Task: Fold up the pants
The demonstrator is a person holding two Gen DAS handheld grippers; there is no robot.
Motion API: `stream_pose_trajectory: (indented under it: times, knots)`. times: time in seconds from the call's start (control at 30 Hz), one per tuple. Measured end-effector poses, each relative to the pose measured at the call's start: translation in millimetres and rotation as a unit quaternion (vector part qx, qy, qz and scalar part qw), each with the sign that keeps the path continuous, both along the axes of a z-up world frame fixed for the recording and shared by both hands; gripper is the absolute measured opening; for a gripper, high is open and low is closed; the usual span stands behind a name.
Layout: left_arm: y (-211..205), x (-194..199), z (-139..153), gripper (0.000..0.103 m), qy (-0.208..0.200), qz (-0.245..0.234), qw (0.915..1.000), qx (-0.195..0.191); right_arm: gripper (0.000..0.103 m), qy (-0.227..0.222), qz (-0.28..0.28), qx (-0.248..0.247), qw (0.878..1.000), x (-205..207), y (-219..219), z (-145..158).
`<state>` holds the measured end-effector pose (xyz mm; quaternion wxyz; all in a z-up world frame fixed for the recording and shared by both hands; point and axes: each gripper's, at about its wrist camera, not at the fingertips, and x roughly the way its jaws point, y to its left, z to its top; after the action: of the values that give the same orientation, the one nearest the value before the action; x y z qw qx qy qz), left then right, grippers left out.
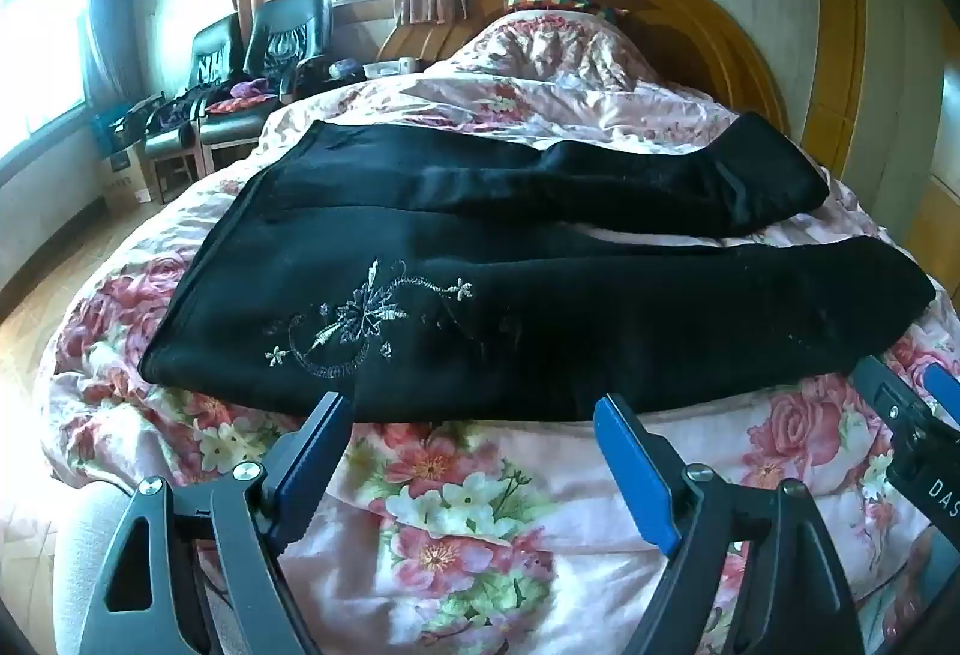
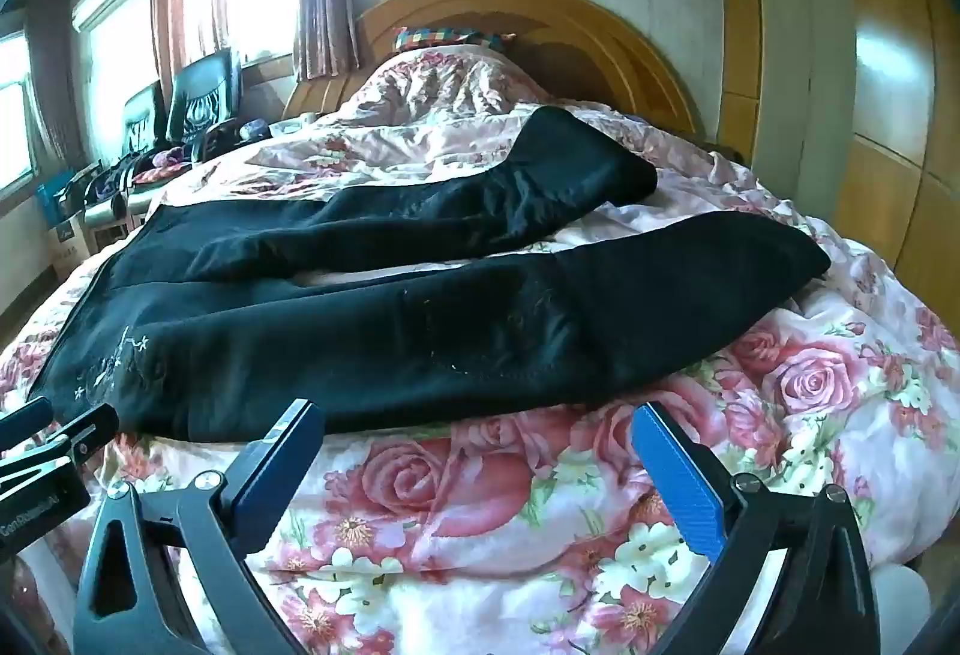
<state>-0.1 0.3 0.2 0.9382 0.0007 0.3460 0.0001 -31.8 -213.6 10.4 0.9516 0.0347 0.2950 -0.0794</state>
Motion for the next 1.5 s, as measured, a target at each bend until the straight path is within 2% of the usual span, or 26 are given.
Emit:
stream_pose_trajectory:
  times: [0.13, 0.2, 0.63, 1.5]
  knots:
    - [1.0, -1.9, 1.2, 0.084, -0.004, 0.005, 1.0000, -0.004, 0.103, 0.002, 0.000, -0.001, 1.000, 1.0, 0.5, -0.6]
    - [2.6, 4.8, -5.1, 0.084, 0.015, 0.002, 0.9999, -0.005, 0.103, 0.003, 0.000, -0.001, 1.000, 1.5, 0.8, -0.9]
    - [1.6, 4.3, -5.0, 0.084, 0.007, -0.003, 1.0000, 0.001, 0.103, 0.004, 0.001, -0.002, 1.000, 1.9, 0.4, 0.2]
    - [3.8, 4.9, -9.4, 0.084, 0.018, -0.004, 0.9998, -0.002, 0.103, 0.012, 0.006, -0.003, 1.000, 3.0, 3.5, -4.1]
